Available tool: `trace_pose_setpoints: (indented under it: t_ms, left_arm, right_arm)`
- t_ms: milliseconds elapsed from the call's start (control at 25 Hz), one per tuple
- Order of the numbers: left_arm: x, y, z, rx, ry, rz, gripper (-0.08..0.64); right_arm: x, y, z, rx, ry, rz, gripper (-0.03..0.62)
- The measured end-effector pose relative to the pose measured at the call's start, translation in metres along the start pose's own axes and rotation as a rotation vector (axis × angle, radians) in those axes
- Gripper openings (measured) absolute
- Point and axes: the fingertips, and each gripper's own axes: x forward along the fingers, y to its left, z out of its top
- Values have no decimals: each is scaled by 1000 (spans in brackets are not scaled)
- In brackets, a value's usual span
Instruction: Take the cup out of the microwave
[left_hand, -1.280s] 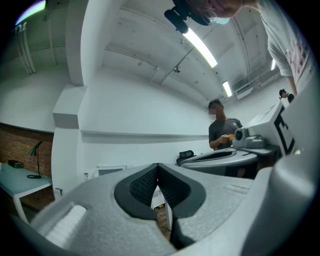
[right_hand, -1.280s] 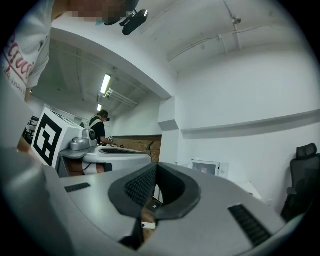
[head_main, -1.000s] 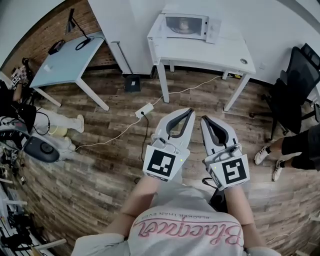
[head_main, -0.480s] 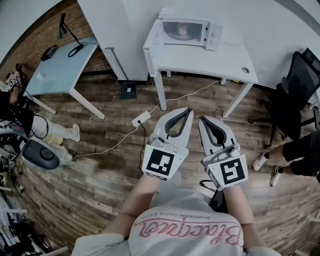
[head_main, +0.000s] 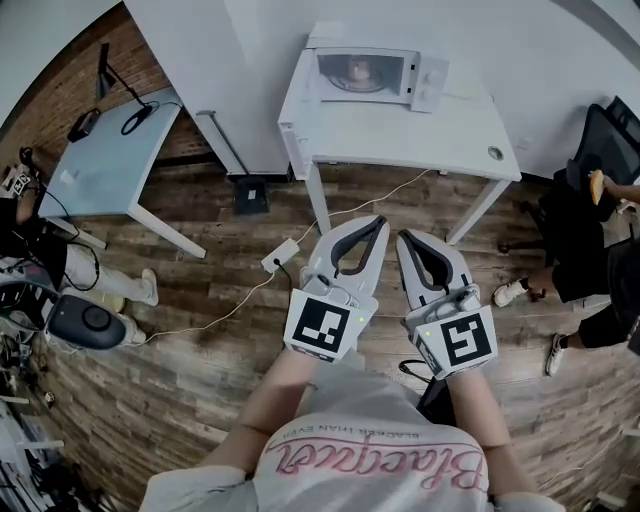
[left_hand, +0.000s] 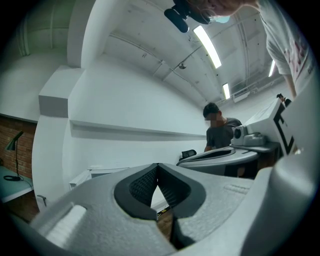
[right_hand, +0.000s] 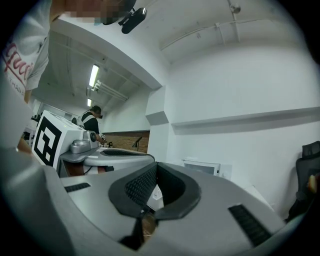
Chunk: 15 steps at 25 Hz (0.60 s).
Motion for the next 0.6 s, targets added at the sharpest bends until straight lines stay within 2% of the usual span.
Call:
trace_pose_setpoints:
  t_ms: [600]
  left_arm:
    - [57,94,-27,-20,7,-38,5]
  right_arm:
    - [108,-30,-18,20,37,-41,9]
